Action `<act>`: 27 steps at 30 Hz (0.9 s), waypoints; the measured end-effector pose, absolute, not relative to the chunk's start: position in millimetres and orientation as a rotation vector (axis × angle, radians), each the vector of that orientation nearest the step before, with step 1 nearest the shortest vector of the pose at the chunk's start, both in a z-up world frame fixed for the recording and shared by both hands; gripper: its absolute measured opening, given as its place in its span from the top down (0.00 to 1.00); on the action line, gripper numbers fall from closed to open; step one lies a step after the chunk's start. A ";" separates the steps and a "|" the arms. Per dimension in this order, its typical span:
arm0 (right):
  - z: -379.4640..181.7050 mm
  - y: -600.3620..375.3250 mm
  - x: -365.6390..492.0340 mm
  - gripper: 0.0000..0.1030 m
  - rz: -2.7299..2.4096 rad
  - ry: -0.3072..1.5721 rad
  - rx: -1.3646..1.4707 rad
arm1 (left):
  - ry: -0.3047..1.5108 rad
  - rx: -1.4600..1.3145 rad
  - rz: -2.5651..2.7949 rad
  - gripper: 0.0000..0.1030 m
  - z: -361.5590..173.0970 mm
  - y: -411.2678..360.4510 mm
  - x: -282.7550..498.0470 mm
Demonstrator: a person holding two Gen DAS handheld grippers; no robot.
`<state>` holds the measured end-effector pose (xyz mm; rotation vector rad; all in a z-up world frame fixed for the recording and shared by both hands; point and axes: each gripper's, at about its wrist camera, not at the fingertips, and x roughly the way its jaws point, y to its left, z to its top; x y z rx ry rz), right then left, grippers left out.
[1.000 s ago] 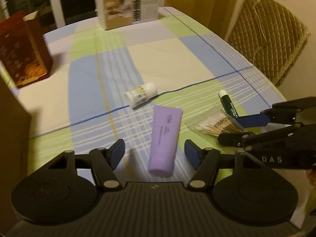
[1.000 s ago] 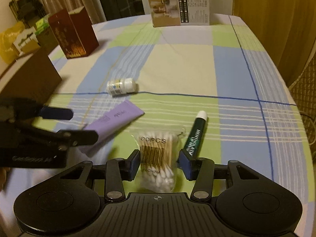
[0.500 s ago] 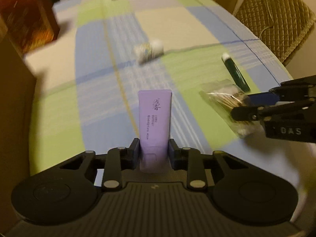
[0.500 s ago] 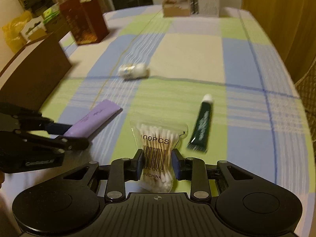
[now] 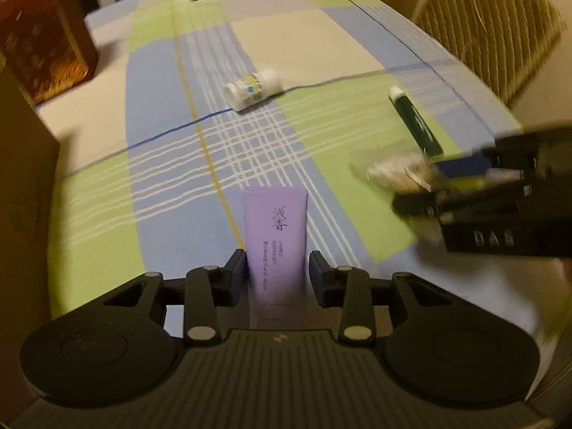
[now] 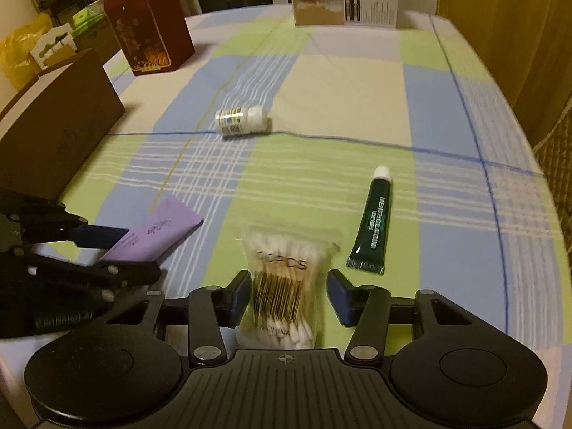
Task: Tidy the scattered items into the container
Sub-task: 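Close left tool on the purple tube while right tool grips the cotton swab bag, then carry purple tube with left tool over the box while right tool carries swab bag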
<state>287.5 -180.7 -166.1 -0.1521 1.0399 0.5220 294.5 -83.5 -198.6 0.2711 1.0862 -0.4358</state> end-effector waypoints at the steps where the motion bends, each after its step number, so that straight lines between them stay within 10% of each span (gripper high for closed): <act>1: -166.3 -179.1 285.8 0.47 0.526 1.033 -0.170 | 1.086 0.271 -0.435 0.69 -198.9 -83.4 294.2; 6: -166.8 -171.4 274.6 0.71 0.541 0.994 -0.263 | 1.097 0.260 -0.428 0.72 -197.4 -80.9 291.9; 27: -124.2 -161.1 207.0 0.73 0.661 1.019 -0.071 | 0.966 0.033 -0.338 0.72 -110.4 -11.8 206.0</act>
